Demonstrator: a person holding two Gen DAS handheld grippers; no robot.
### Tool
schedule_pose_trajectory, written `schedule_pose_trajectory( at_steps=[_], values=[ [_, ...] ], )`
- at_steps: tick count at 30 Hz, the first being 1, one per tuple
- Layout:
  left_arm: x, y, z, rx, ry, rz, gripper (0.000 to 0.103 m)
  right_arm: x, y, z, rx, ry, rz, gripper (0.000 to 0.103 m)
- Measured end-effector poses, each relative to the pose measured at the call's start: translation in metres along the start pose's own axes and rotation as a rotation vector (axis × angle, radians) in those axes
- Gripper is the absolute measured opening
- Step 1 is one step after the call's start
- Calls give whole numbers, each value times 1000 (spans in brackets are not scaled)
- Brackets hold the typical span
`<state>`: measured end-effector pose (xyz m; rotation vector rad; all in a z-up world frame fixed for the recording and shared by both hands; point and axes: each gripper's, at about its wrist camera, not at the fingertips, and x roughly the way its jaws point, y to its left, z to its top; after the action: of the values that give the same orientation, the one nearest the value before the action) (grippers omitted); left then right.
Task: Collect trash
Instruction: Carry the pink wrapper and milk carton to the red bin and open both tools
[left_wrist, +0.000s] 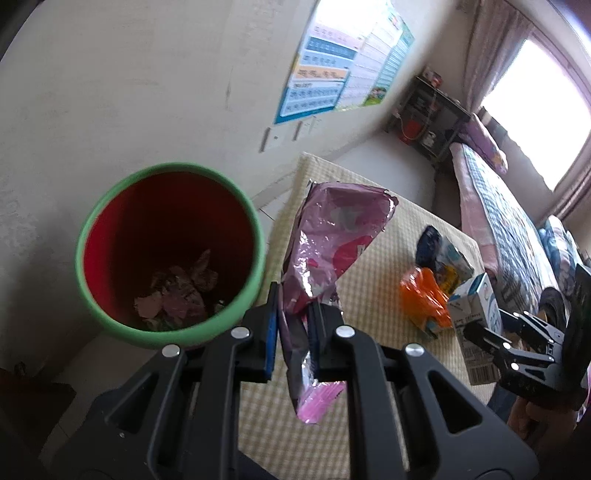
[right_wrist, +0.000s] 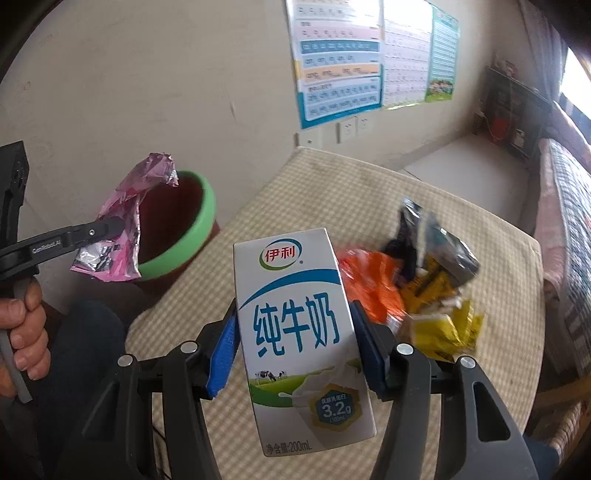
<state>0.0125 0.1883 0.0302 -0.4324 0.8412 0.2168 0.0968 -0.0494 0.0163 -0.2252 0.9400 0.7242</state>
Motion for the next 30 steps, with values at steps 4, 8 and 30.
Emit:
schedule_pose_trajectory(
  at_steps=[4,8,30],
  values=[
    [-4,19,7,-22,-12,23,13,9,20,18,-32,-11,28,56],
    [-7,39,11,-48,-19,47,13,18,40,33,-56,-17,53,56],
    [12,139,25,-181,6,126,13,106,152,110,-183,22,207,56]
  ],
)
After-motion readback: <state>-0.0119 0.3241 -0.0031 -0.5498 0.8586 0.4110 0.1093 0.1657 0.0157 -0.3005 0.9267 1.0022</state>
